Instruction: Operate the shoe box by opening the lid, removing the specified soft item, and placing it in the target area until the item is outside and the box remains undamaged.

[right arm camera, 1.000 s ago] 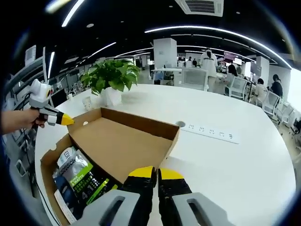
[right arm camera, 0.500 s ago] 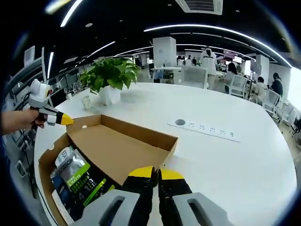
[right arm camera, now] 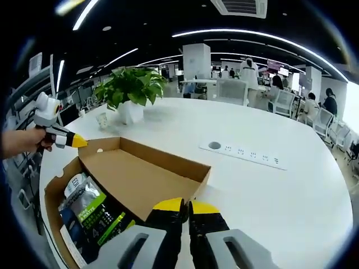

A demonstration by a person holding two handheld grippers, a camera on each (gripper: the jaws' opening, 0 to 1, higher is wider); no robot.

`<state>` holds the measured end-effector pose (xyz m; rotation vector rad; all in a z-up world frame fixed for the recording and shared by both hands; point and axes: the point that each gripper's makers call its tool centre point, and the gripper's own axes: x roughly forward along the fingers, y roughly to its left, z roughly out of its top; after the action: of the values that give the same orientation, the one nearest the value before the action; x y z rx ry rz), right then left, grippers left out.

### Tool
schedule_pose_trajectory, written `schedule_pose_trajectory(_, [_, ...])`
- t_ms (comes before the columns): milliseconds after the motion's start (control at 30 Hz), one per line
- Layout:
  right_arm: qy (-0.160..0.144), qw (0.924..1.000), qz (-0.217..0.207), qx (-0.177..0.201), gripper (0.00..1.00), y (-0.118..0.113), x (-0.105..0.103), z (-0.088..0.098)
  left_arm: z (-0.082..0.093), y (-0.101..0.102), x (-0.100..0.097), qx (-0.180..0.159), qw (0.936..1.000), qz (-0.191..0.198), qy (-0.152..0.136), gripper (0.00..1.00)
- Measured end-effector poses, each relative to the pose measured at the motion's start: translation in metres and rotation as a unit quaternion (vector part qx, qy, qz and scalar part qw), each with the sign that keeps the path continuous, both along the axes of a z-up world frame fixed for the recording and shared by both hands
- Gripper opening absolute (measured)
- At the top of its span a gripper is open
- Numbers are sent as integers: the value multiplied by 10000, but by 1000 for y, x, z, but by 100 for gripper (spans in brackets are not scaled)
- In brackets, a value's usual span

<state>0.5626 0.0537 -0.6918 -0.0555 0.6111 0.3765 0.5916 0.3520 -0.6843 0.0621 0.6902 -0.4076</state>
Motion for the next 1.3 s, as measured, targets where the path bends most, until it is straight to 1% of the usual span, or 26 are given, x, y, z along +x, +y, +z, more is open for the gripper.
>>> schedule_pose_trajectory(267, [-60,10000,44,-58,0,0,-2,3,4,-2,-3,94,9999,-84,-52,5])
schedule_pose_trajectory(433, [-221,9995,132,-179,0,1,-4,9,9,-1,-4,127,9997,-132,-130,6])
schedule_pose_trajectory(500, [-280,9994,122,-173,0,-1,-4,12,10,0,-5,143,9997,-137,-151,7])
schedule_pose_trajectory(600, [-319,9994,145,-79,2,0,-5,18,15,0,-7,133,9996,-158,-216,10])
schedule_pose_trajectory(700, [-390,9991,170,-94,3,2,-7,23,20,-1,-9,132,9994,-171,-264,10])
schedule_pose_trajectory(900, [-349,9991,248,-72,6,5,-16,25,33,-3,-14,174,9988,-223,-396,12])
schedule_pose_trajectory(1067, [-354,9987,361,-40,8,10,-25,28,39,-5,-23,164,9986,-257,-429,14])
schedule_pose_trajectory(1300, [-343,9982,486,-30,14,16,-37,28,38,-9,-44,117,9988,-306,-367,17])
